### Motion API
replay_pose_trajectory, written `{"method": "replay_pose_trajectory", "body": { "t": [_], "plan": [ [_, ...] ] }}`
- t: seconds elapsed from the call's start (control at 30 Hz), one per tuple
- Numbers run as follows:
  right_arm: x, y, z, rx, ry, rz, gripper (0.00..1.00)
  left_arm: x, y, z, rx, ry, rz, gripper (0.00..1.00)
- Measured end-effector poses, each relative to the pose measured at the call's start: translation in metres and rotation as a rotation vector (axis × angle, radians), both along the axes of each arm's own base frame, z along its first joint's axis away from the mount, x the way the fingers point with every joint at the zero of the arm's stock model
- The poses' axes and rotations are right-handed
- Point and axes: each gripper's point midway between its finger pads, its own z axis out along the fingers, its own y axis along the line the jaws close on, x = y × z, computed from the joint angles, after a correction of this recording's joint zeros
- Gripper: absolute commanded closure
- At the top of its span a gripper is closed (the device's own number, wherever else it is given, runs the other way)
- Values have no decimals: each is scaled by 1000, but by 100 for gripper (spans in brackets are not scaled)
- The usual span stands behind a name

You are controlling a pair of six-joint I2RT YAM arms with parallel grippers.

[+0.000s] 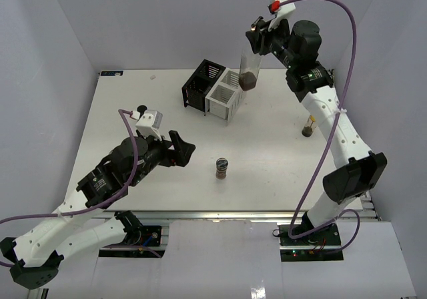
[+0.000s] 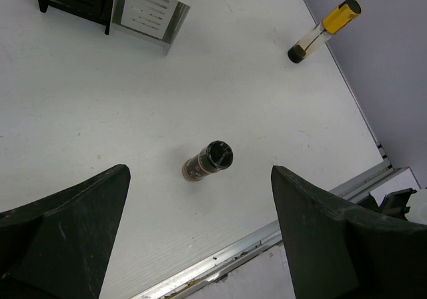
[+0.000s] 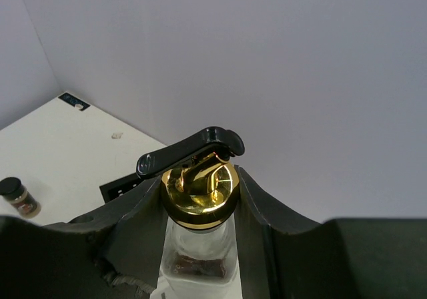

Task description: Organize the condiment bottles

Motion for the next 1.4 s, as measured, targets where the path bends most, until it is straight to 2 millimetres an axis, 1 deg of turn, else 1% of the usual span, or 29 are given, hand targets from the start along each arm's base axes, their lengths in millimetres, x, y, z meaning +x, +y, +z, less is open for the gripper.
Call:
{"method": "replay_pose_trajectory", "body": {
  "t": [0.1,0.17,0.27,0.4,0.53,0.6,0.77,0.9,1.03,1.23,1.4],
  "plan": [
    [24,-3,-7,20,12,10,92,0,0,2,-1,-5,-1,2],
    [39,-7,-18,28,34,17,92,0,0,2,0,-6,-1,2],
    [58,-7,-38,43,67,37,92,1,-1,1,3,-4,-2,2],
    [77,-5,-57,51,92,65,92,2,-3,-1,10,1,-4,2],
    [91,3,-56,62,64,113,92,4,-5,-4,20,9,-6,2],
    [94,6,-56,69,54,137,92,4,-6,-6,24,11,-6,2],
    [93,11,-51,86,26,200,92,6,-7,-7,31,10,-8,2],
    [89,17,-40,95,-19,256,92,7,-9,-8,36,11,-8,2],
    [89,25,-30,96,-71,313,92,8,-9,-8,40,9,-9,2],
    [89,35,-39,87,-88,380,92,8,-9,-8,40,7,-9,2],
    [95,41,-56,76,-89,416,92,8,-9,-8,45,5,-11,2]
  ]
}}
